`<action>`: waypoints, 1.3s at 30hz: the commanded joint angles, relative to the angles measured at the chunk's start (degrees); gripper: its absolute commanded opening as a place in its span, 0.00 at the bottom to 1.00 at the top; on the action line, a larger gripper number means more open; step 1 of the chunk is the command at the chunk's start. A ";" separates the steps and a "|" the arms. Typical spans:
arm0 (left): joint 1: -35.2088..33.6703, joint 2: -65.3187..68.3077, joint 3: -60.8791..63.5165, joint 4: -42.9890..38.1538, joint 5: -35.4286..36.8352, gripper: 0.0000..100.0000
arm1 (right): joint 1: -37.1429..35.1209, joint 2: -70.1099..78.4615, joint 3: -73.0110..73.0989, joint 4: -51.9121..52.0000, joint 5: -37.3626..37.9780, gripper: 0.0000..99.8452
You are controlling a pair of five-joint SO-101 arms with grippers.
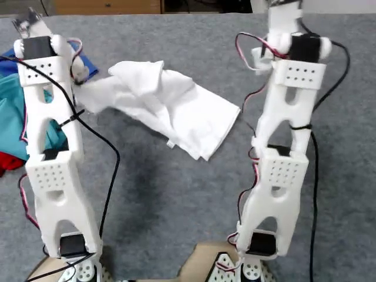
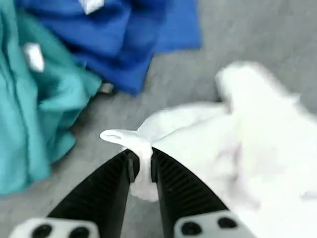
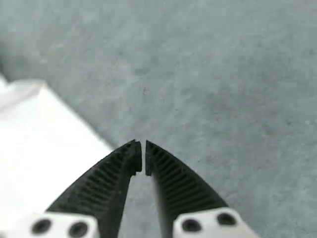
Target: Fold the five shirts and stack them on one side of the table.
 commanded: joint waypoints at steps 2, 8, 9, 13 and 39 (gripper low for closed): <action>0.53 -10.07 20.84 -0.35 -3.16 0.02 | -7.69 -7.16 18.15 0.62 4.13 0.05; -2.55 -17.36 41.76 -9.58 -7.03 0.02 | -20.35 -5.23 24.84 -3.78 4.22 0.33; -3.69 -18.77 46.07 -12.40 -7.56 0.02 | -22.64 -4.70 24.48 -4.66 4.22 0.36; -7.21 -24.75 63.12 -25.58 -9.23 0.02 | -30.02 -0.66 21.85 -8.62 3.96 0.36; -8.09 -31.52 81.58 -47.21 -4.31 0.02 | -32.75 23.69 -8.31 -10.46 -3.43 0.02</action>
